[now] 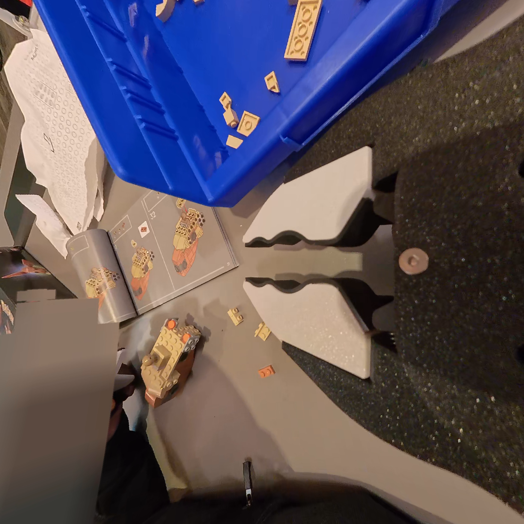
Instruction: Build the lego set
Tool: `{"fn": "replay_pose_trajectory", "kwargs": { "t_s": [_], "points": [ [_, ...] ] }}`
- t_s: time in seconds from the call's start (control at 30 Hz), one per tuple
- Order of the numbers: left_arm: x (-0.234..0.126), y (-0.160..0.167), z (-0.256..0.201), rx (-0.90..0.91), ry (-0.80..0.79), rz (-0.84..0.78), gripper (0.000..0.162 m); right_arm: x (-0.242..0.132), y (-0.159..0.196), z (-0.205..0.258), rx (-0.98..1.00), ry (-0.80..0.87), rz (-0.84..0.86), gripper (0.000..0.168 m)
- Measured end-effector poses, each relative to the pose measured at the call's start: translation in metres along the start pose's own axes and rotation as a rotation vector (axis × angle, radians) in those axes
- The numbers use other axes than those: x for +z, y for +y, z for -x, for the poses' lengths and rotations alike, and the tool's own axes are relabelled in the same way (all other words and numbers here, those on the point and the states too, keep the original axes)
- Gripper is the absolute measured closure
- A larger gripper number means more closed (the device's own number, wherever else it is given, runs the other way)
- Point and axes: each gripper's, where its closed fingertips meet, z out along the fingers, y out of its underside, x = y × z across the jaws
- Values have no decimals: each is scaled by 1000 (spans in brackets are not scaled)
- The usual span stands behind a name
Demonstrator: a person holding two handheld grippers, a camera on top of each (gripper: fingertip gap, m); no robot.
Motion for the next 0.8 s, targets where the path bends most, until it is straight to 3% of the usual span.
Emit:
{"fn": "replay_pose_trajectory", "kwargs": {
  "t_s": [0.8],
  "points": [
    [0,0,0,-6,4,1,137,1,1,1,-2,-8,9,149]
  ]
}}
